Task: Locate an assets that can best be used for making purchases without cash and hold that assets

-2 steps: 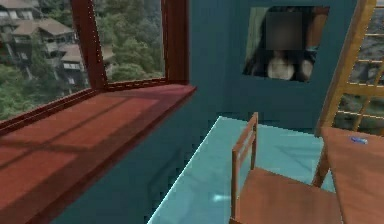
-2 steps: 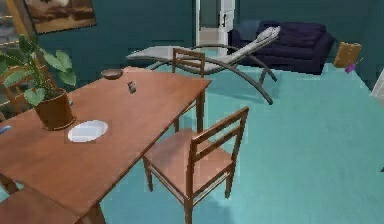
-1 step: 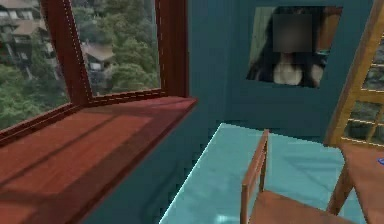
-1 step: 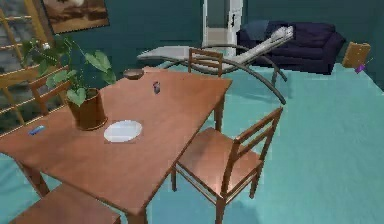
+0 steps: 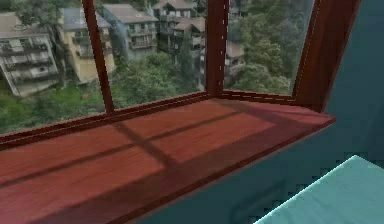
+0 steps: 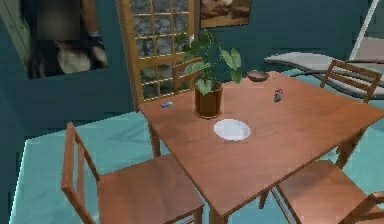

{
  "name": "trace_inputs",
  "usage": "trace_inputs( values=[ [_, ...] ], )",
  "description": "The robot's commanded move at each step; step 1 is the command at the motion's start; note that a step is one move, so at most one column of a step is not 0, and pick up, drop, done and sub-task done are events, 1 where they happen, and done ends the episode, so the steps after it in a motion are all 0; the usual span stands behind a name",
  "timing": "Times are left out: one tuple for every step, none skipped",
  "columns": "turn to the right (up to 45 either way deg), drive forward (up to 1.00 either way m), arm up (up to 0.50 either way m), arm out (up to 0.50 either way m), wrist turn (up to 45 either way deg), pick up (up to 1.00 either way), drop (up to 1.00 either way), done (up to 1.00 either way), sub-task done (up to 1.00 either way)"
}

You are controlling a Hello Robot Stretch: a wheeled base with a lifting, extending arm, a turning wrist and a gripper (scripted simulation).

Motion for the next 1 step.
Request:
trace_inputs(
  values=[
    [-3.0,0.0,0.0,0.0,0.0,0.0,0.0,0.0,0.0]
  ],
)
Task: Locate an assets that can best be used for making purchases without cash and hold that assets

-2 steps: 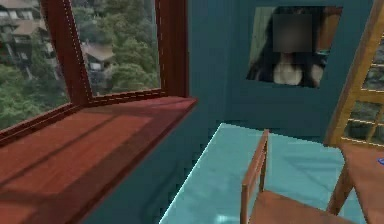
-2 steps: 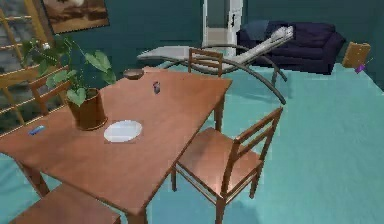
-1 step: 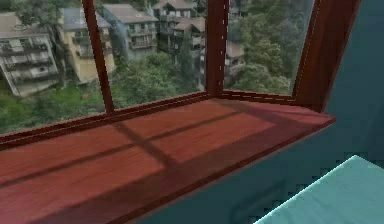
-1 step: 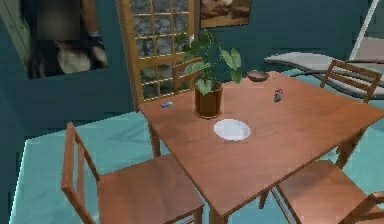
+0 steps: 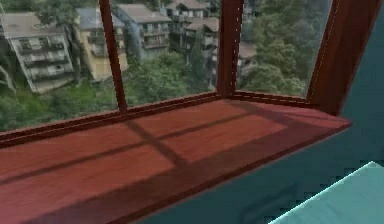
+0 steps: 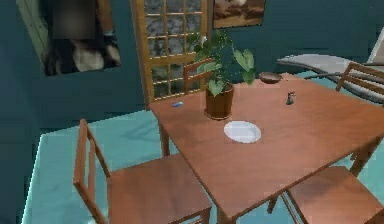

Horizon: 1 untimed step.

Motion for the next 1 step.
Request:
trace_inputs(
  values=[
    [45.0,0.0,0.0,0.0,0.0,0.0,0.0,0.0,0.0]
  ],
)
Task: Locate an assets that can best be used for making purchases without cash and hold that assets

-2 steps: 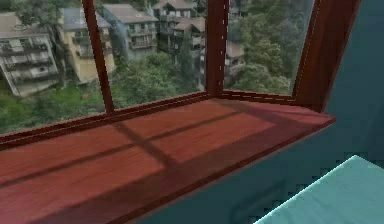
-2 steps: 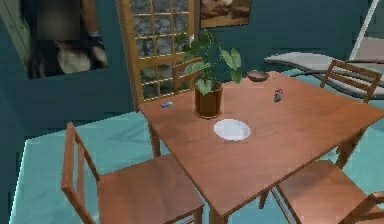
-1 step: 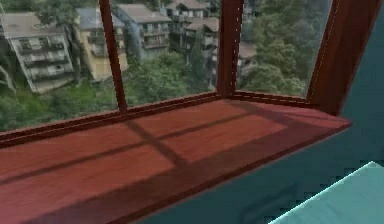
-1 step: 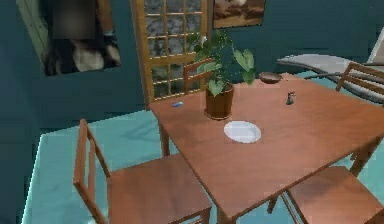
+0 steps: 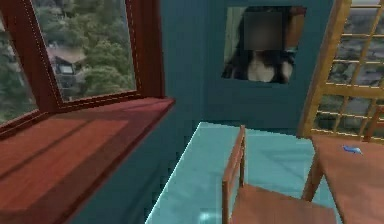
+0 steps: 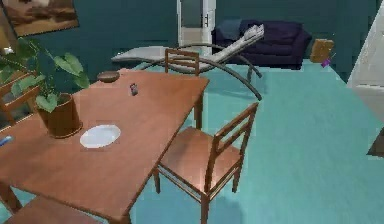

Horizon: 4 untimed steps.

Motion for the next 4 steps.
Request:
trace_inputs(
  values=[
    [45.0,0.0,0.0,0.0,0.0,0.0,0.0,0.0,0.0],
    [45.0,0.0,0.0,0.0,0.0,0.0,0.0,0.0,0.0],
    [33.0,0.0,0.0,0.0,0.0,0.0,0.0,0.0,0.0],
    [0.0,1.0,0.0,0.0,0.0,0.0,0.0,0.0,0.0]
  ],
)
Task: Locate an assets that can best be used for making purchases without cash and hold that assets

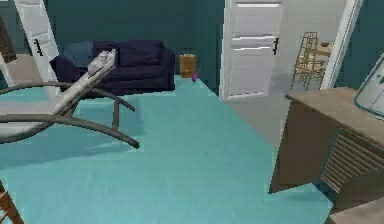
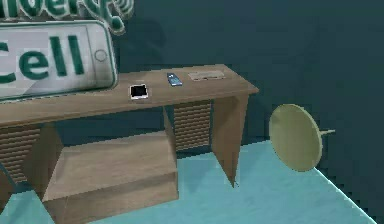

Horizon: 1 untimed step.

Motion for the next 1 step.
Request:
trace_inputs(
  values=[
    [18.0,0.0,0.0,0.0,0.0,0.0,0.0,0.0,0.0]
  ],
)
